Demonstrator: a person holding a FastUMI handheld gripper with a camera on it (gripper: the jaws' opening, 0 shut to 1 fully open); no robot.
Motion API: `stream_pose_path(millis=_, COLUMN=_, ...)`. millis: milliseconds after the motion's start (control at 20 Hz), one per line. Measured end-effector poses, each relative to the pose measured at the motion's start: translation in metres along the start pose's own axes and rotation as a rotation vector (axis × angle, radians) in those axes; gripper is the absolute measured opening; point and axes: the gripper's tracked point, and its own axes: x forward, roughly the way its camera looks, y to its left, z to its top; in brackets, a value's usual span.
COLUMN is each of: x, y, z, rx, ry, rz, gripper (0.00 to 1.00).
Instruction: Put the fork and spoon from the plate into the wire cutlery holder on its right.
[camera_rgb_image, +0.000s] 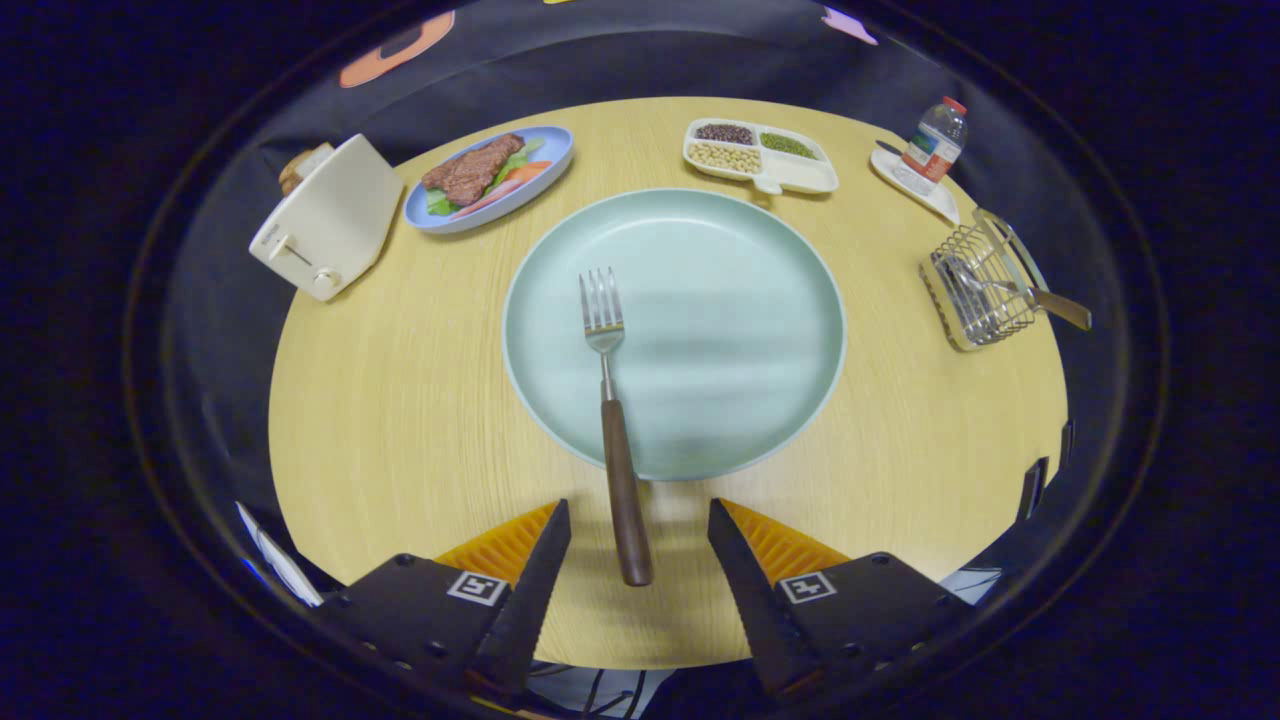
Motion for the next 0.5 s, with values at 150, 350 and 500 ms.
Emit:
stream_pose_path(millis=150, x=0.0046, y=-0.0001, z=0.0012, rx=0.012, ry=0.012, rz=-0.008, gripper=0.46)
stream_pose_path(millis=350, x=0.0065, y=0.0036, z=0.0035, rx=-0.001, ry=-0.01, rz=0.013, gripper=0.16)
stream_pose_path(millis=500, x=0.0028, y=0.0024, z=0.0047, rx=-0.048, ry=-0.015, rz=0.008, gripper=0.11)
